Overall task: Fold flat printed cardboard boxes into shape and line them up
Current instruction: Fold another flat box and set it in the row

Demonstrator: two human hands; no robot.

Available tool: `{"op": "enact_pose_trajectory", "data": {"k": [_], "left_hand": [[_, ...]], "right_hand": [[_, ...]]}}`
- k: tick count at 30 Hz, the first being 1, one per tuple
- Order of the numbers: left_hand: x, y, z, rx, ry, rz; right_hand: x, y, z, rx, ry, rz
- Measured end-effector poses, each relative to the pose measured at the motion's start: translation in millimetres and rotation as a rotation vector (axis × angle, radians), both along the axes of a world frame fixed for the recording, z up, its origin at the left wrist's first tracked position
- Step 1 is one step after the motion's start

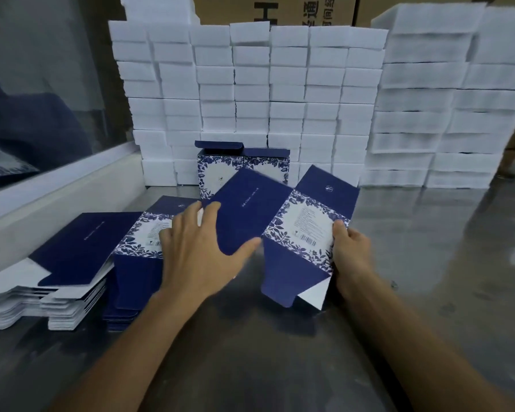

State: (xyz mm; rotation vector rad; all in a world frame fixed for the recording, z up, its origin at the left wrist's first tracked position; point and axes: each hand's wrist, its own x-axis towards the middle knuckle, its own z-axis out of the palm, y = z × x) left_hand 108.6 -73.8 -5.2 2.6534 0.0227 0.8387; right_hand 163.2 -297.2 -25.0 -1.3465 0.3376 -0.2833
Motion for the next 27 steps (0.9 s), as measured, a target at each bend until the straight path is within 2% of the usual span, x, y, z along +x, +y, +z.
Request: {"op": "enact_pose_trajectory", "data": {"k": [2, 4, 8, 11, 14, 17, 20, 24, 27], "left_hand": [[2, 4, 3, -0.235, -0.028, -0.068], [4, 9, 6, -0.384, -0.037, -0.028], [5, 8, 2, -0.430, 0.092, -0.008], [5, 1, 0, -0.423, 0.106, -0.032], [7, -1, 5, -0.627, 0.128, -0.045], [1, -12, 14, -1.117, 0.274, -0.296], [-5, -21, 22, -1.558, 0.308, -0.485], [-5, -21, 19, -1.793, 0.237, -0.507], [-6, -21, 15, -1.850, 0.235, -0.432]], "right_hand": [[0, -5, 0, -0.012, -0.017, -0.012], [-2, -12, 1, -0.054, -0.057, 0.015], [-7, -18, 2, -0.169, -0.097, 0.206], [-9, -20, 4, -0.221, -0.084, 0.265], [-7, -28, 9, -0.057, -0.033, 0.253], [-8, -33, 15, 0.115, 0.050, 0.314], [-12, -35, 18, 0.236, 0.134, 0.341], [-17, -37, 17, 0.388, 0.153, 0.367], [-20, -33, 17, 0.510, 0.112, 0.400]]}}
